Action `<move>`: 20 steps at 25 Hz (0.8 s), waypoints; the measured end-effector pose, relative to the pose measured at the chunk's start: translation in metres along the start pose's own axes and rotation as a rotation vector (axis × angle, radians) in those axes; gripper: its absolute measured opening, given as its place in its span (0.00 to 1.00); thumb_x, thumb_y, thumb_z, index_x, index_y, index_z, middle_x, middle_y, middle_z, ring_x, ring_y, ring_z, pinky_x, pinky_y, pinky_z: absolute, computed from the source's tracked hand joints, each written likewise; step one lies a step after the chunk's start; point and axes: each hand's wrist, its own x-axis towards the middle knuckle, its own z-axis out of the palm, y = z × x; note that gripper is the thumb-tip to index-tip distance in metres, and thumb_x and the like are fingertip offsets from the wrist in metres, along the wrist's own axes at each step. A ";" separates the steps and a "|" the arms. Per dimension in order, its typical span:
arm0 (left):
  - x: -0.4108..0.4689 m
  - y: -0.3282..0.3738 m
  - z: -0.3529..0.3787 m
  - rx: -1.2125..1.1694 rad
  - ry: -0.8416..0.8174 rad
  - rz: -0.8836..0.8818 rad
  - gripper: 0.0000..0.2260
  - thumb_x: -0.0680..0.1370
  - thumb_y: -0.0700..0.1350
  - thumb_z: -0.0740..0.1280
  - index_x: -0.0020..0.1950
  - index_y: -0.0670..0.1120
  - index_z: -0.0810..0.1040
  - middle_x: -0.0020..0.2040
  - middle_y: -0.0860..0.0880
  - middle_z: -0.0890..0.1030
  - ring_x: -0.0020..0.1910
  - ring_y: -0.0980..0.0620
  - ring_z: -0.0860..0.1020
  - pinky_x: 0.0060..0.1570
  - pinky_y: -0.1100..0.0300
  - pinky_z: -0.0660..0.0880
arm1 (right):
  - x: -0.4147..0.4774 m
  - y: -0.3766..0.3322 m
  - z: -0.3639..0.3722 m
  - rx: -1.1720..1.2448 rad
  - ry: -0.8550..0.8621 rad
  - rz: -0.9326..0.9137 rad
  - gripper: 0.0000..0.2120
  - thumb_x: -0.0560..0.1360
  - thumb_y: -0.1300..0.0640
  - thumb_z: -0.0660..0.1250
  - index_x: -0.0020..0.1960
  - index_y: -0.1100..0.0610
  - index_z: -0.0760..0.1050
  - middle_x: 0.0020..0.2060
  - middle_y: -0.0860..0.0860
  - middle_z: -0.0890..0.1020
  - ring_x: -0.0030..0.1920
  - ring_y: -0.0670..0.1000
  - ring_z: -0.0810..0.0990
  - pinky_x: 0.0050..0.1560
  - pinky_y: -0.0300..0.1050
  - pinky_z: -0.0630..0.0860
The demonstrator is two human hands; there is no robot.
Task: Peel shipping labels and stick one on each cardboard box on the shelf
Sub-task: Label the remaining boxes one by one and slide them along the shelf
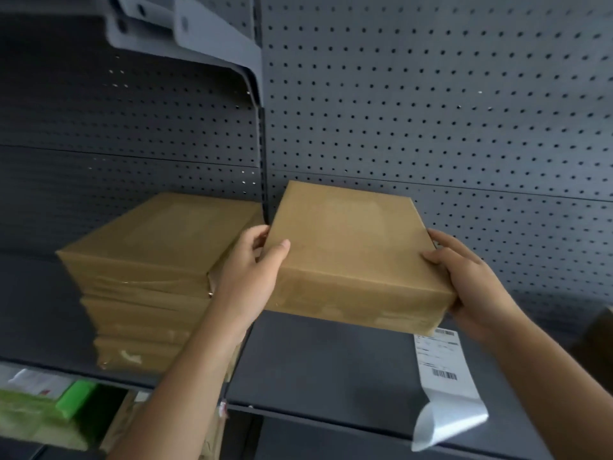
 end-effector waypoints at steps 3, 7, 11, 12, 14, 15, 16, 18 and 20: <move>-0.007 -0.025 0.025 -0.009 -0.075 -0.046 0.11 0.82 0.53 0.65 0.63 0.62 0.70 0.52 0.68 0.75 0.49 0.71 0.73 0.44 0.69 0.68 | 0.004 0.027 -0.020 0.006 0.031 0.021 0.19 0.78 0.57 0.64 0.65 0.40 0.76 0.55 0.44 0.84 0.52 0.51 0.83 0.42 0.46 0.76; -0.018 -0.070 0.044 -0.032 -0.093 -0.145 0.13 0.82 0.50 0.66 0.66 0.57 0.71 0.57 0.63 0.77 0.55 0.65 0.76 0.45 0.66 0.70 | 0.010 0.072 -0.025 -0.004 0.032 0.062 0.20 0.79 0.60 0.64 0.67 0.44 0.74 0.58 0.46 0.83 0.54 0.51 0.83 0.48 0.47 0.77; -0.024 -0.113 0.048 -0.018 -0.093 -0.257 0.15 0.81 0.52 0.69 0.65 0.54 0.71 0.57 0.59 0.79 0.54 0.61 0.78 0.46 0.62 0.74 | 0.015 0.120 -0.019 -0.029 -0.007 0.128 0.21 0.79 0.60 0.64 0.70 0.45 0.71 0.61 0.44 0.81 0.59 0.51 0.81 0.58 0.50 0.77; -0.026 -0.123 0.048 -0.018 -0.090 -0.281 0.15 0.80 0.52 0.69 0.65 0.54 0.71 0.56 0.59 0.79 0.54 0.59 0.79 0.48 0.60 0.75 | 0.015 0.129 -0.017 -0.030 -0.024 0.141 0.22 0.79 0.60 0.64 0.70 0.46 0.71 0.62 0.44 0.80 0.60 0.51 0.81 0.61 0.50 0.77; -0.027 -0.139 0.048 -0.008 -0.082 -0.314 0.16 0.80 0.52 0.70 0.65 0.53 0.71 0.56 0.57 0.79 0.55 0.55 0.80 0.50 0.57 0.76 | 0.016 0.144 -0.014 -0.031 -0.054 0.155 0.22 0.80 0.61 0.64 0.71 0.46 0.70 0.64 0.45 0.80 0.63 0.50 0.79 0.64 0.51 0.76; -0.028 -0.145 0.048 -0.002 -0.078 -0.324 0.16 0.80 0.52 0.70 0.65 0.53 0.71 0.56 0.57 0.80 0.56 0.54 0.80 0.52 0.55 0.77 | 0.018 0.150 -0.013 -0.035 -0.066 0.160 0.22 0.79 0.61 0.64 0.70 0.46 0.71 0.64 0.45 0.80 0.63 0.50 0.79 0.64 0.50 0.75; -0.028 -0.150 0.049 0.004 -0.077 -0.328 0.16 0.80 0.52 0.70 0.65 0.54 0.70 0.57 0.56 0.80 0.55 0.54 0.80 0.54 0.53 0.78 | 0.019 0.156 -0.013 -0.037 -0.074 0.163 0.22 0.79 0.62 0.64 0.70 0.46 0.71 0.64 0.45 0.80 0.64 0.49 0.79 0.64 0.50 0.75; -0.030 -0.156 0.051 0.015 -0.086 -0.329 0.17 0.80 0.51 0.70 0.65 0.54 0.69 0.57 0.56 0.79 0.55 0.54 0.80 0.55 0.52 0.78 | 0.021 0.164 -0.015 -0.048 -0.074 0.174 0.21 0.79 0.63 0.64 0.69 0.46 0.71 0.63 0.44 0.80 0.64 0.49 0.78 0.64 0.50 0.75; -0.032 -0.158 0.055 0.031 -0.097 -0.316 0.18 0.80 0.51 0.70 0.66 0.55 0.68 0.57 0.57 0.79 0.53 0.56 0.80 0.51 0.56 0.78 | 0.020 0.171 -0.017 -0.061 -0.072 0.185 0.21 0.79 0.64 0.63 0.68 0.45 0.72 0.62 0.43 0.81 0.64 0.50 0.78 0.66 0.53 0.74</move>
